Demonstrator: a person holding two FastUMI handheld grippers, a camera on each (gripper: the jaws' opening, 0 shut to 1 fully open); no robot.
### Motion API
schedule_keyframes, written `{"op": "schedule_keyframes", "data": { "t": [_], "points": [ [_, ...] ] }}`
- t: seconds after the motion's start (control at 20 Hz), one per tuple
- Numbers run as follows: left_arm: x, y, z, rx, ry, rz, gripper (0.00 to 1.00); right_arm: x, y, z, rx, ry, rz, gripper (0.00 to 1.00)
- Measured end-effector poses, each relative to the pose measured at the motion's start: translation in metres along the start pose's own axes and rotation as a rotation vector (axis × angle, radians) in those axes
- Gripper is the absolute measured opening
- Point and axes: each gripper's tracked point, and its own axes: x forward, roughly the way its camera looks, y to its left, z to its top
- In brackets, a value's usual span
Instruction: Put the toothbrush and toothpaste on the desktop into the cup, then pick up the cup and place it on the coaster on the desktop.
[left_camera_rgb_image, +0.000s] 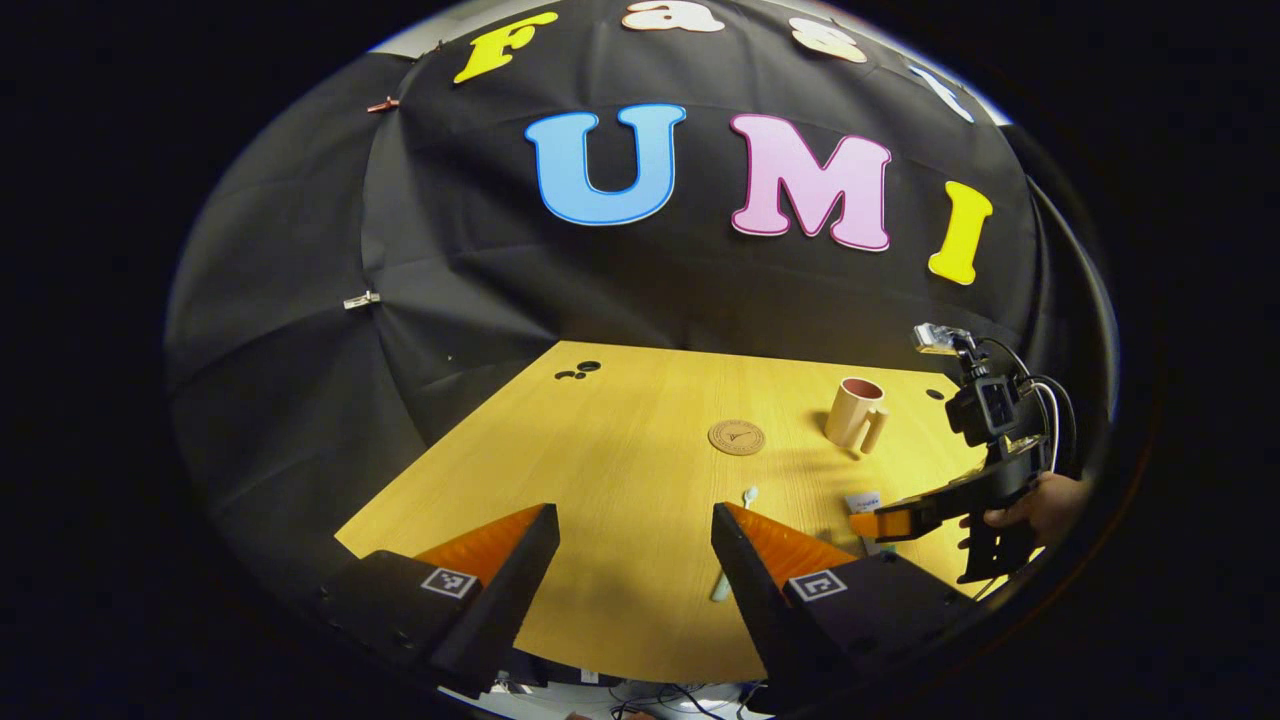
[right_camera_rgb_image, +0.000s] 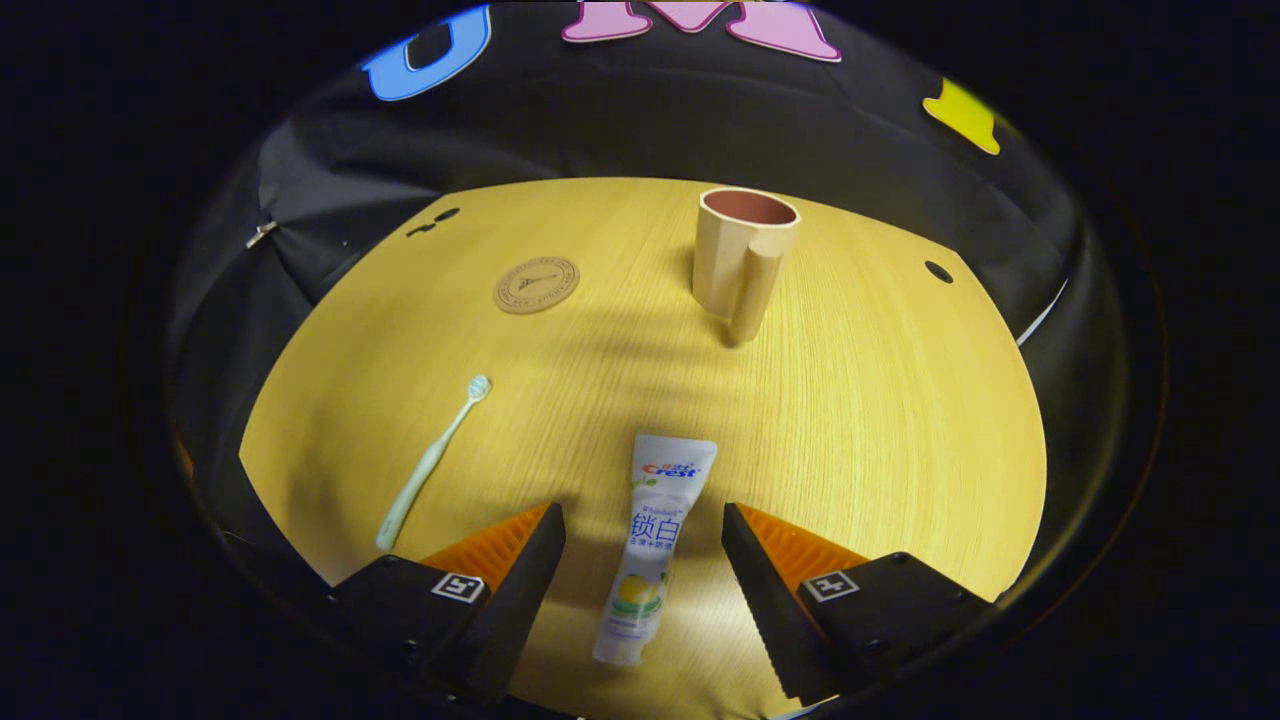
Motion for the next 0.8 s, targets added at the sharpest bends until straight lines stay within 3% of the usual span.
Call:
{"op": "schedule_keyframes", "data": {
  "t": [0.2,0.55,0.7,0.75,0.8],
  "points": [
    [0.009,-0.005,0.004,0.018,0.005,-0.004,0.97,0.019,0.0,-0.02,0.038,0.095,0.001,0.99],
    [0.022,-0.005,0.017,0.078,-0.018,-0.009,0.97,0.023,0.003,-0.015,0.022,0.121,-0.019,0.96],
    [0.025,-0.009,0.015,0.073,-0.014,-0.026,0.98,0.025,0.005,-0.017,0.037,0.154,-0.028,0.67],
    [0.026,-0.012,0.014,0.071,-0.011,-0.036,0.97,0.024,0.004,-0.018,0.042,0.161,-0.028,0.67],
    [0.027,-0.015,0.012,0.073,-0.004,-0.045,0.97,0.024,0.003,-0.017,0.043,0.158,-0.025,0.57]
  ]
}}
